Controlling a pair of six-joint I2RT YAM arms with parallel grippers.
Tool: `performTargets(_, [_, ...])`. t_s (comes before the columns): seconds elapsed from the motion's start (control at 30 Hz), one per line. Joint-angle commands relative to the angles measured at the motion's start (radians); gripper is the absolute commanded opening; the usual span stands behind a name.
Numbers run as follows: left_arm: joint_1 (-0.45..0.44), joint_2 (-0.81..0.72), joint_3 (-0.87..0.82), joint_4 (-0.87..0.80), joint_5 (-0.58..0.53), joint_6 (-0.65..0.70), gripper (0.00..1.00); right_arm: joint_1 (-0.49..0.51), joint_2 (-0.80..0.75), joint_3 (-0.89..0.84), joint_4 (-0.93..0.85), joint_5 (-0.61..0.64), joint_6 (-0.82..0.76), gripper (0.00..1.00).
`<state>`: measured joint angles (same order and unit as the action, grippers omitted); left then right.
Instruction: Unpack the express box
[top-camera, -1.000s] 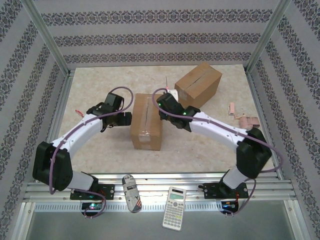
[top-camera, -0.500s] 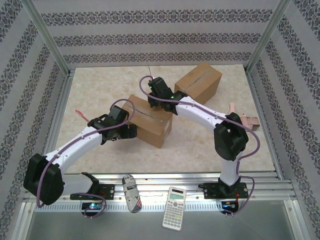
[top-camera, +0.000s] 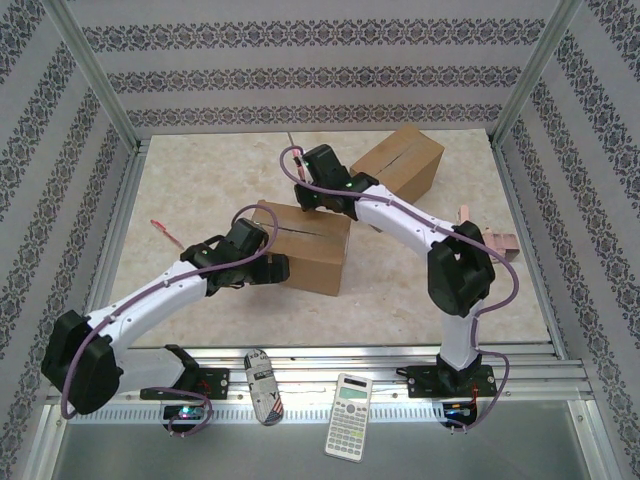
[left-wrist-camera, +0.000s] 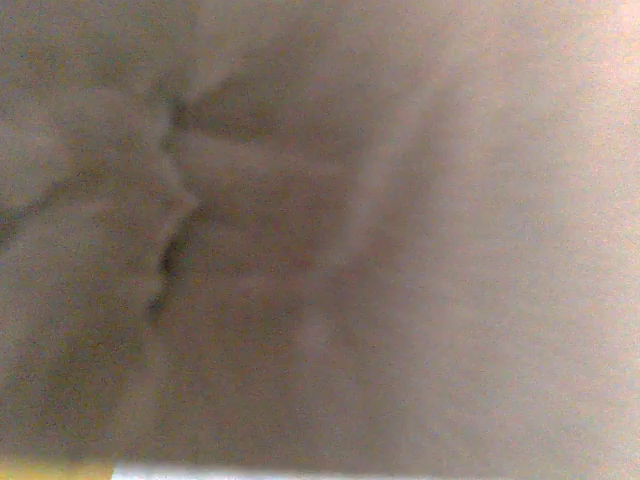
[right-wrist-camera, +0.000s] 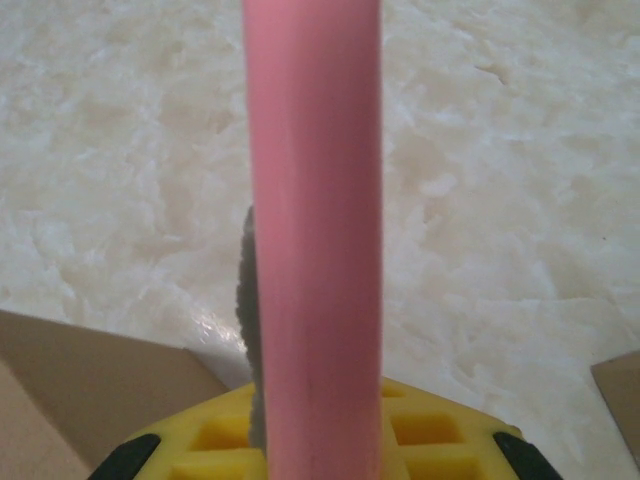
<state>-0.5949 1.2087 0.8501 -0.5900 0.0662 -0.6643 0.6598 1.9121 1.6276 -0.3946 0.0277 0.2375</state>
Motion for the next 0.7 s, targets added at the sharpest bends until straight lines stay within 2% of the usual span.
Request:
performTargets(0.0, [-0.002, -0.051, 0.041, 0.032, 0.034, -0.006, 0.95, -0.024, -0.133, -0.008, -0.029, -0.017, -0.047, 0.00])
performTargets(0.07, [-0.002, -0.072, 0.048, 0.022, 0.078, 0.004, 0.96, -0.036, -0.203, -0.042, -0.044, -0.027, -0.053, 0.00])
performTargets(0.17, [-0.003, -0.111, 0.063, -0.028, 0.129, 0.025, 0.96, -0.056, -0.332, -0.105, -0.101, -0.120, -0.068, 0.00])
performTargets(0.23, [-0.004, -0.146, 0.075, -0.082, 0.137, 0.040, 0.96, -0.074, -0.436, -0.172, -0.139, -0.219, -0.070, 0.00])
performTargets(0.37, [-0.003, -0.224, 0.115, -0.178, 0.128, 0.063, 0.95, -0.146, -0.673, -0.366, -0.152, -0.522, -0.003, 0.00])
performTargets(0.5, [-0.003, -0.252, 0.179, -0.177, 0.208, 0.115, 0.94, -0.210, -0.886, -0.563, -0.109, -0.775, 0.126, 0.00])
performTargets(0.57, [-0.003, -0.245, 0.217, -0.157, 0.229, 0.144, 0.94, -0.230, -0.971, -0.648, -0.064, -0.865, 0.210, 0.00])
performTargets(0.67, [0.003, -0.181, 0.315, -0.190, 0.169, 0.179, 0.95, -0.248, -1.052, -0.730, -0.068, -0.939, 0.304, 0.00])
